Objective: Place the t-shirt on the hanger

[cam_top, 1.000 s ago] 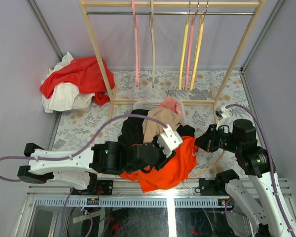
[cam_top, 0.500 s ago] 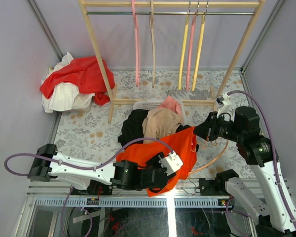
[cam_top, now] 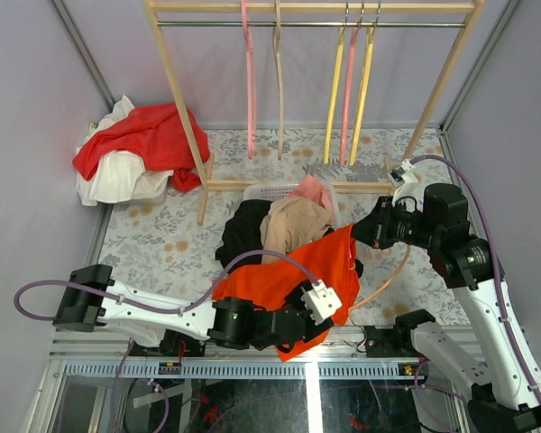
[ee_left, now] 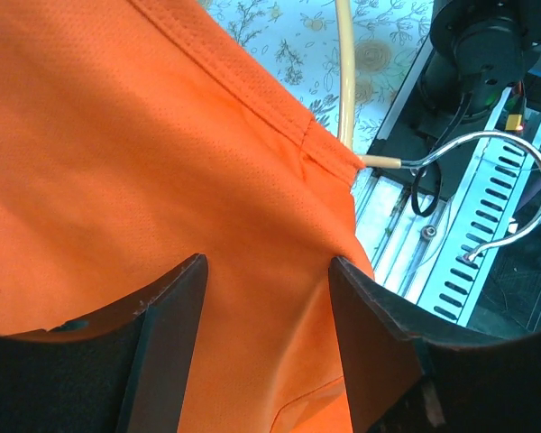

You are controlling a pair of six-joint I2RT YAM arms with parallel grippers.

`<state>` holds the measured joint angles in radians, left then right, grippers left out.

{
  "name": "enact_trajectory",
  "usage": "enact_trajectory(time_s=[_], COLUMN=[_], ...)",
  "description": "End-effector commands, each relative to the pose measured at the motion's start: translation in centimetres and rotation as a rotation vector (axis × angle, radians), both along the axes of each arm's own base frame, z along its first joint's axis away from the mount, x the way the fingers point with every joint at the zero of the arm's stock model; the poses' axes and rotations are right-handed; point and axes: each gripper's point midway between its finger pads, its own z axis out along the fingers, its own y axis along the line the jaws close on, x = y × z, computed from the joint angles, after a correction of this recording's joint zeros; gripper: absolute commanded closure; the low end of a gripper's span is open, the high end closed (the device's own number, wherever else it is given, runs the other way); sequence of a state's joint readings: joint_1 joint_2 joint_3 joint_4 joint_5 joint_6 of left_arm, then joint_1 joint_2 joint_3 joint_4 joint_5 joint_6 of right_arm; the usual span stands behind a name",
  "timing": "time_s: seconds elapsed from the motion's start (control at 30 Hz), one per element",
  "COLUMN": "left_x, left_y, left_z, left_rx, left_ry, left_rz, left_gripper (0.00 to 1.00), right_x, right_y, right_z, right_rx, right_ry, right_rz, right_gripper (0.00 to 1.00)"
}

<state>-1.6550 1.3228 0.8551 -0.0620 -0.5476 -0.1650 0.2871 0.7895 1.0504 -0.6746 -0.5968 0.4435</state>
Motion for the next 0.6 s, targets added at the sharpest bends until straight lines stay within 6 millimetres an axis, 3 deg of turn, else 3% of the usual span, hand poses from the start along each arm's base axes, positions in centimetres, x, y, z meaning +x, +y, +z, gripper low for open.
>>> enact_trajectory(time_s=[0.0,0.37,0.47,0.57], left_x=[-6.5,-6.9,-5.6,-4.7], left_y=[-2.5,-5.6,-5.6,-5.7], left_z=[1.2,-1.9,-2.5,-3.3], left_rx=[-0.082,-0.049,-0.038,-0.035], left_ry=[-0.033,-0.111,-0.181,-0.239], left_rz=[-0.136,-0.116,-0.023,0.031], left_gripper=[0.43,0.44,0.45,0.54], right_x=[0.5,0.6,0.5,0.4], right_y=[0.6,0.7,0.7,0.6], right_z=[4.0,5.0,5.4,5.6], right_rx=[0.063,0.069,0.074,0.074], right_ry=[-0.126,-0.136,-0.146,-0.15], right_rz=[0.025,0.026,0.027,0.026], right_gripper=[1.0,1.0,1.0,1.0])
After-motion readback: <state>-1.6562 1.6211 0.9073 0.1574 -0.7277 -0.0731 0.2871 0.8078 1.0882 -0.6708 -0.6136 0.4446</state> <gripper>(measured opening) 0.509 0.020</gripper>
